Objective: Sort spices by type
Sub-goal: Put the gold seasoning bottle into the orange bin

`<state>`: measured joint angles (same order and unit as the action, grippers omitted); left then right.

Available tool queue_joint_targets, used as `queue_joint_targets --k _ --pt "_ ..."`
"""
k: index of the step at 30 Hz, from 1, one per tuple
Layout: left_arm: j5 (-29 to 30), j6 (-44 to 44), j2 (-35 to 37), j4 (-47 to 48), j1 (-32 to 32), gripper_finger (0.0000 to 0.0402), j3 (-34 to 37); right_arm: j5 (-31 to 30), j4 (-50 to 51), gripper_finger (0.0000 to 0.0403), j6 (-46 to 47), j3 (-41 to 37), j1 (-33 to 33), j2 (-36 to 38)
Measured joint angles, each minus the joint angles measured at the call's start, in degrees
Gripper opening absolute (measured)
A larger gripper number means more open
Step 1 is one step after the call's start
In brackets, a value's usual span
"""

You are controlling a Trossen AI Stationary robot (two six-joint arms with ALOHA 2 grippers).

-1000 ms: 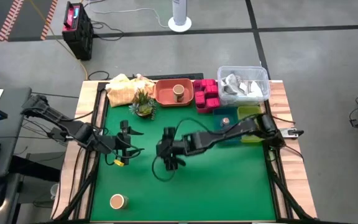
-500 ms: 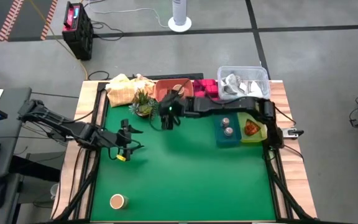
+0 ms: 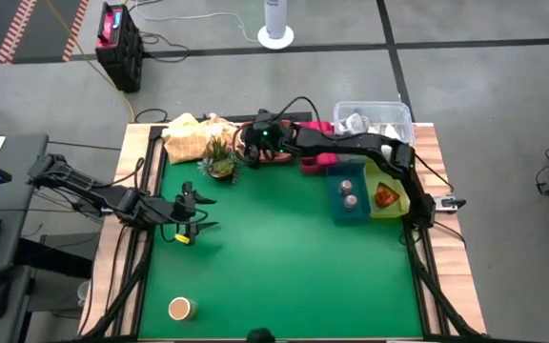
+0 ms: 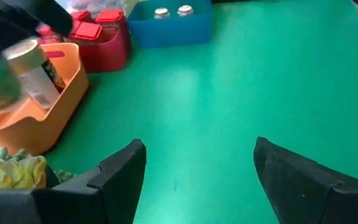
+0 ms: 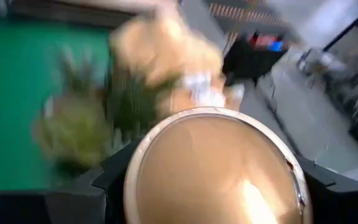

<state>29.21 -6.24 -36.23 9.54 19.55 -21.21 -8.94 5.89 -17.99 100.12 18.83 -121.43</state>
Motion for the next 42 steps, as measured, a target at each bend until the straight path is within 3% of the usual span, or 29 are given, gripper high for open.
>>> queue_joint_targets --k 12,21,34,38,42 --pt "0.1 -2.4 -0.5 0.5 0.0 0.0286 0.0 0.1 0.1 0.0297 1.8 -0.1 4.3 -3.6" --pt "0.1 -1.6 -0.5 0.2 -0.1 0.0286 0.0 0.1 3.0 0.0346 4.5 0.0 5.0 -3.5" --pt "-0.1 -0.9 0.0 3.9 -0.1 0.0286 -3.1 0.0 4.8 0.0348 3.6 1.9 4.6 -3.4" --pt "-4.2 -2.2 0.0 10.5 -0.2 0.0286 -8.0 -0.4 11.7 0.0348 2.8 6.6 4.2 -3.1" --pt "-14.6 -8.0 -0.5 15.9 0.1 0.0286 -13.0 -0.6 19.1 0.0348 5.0 9.6 2.3 -0.8"
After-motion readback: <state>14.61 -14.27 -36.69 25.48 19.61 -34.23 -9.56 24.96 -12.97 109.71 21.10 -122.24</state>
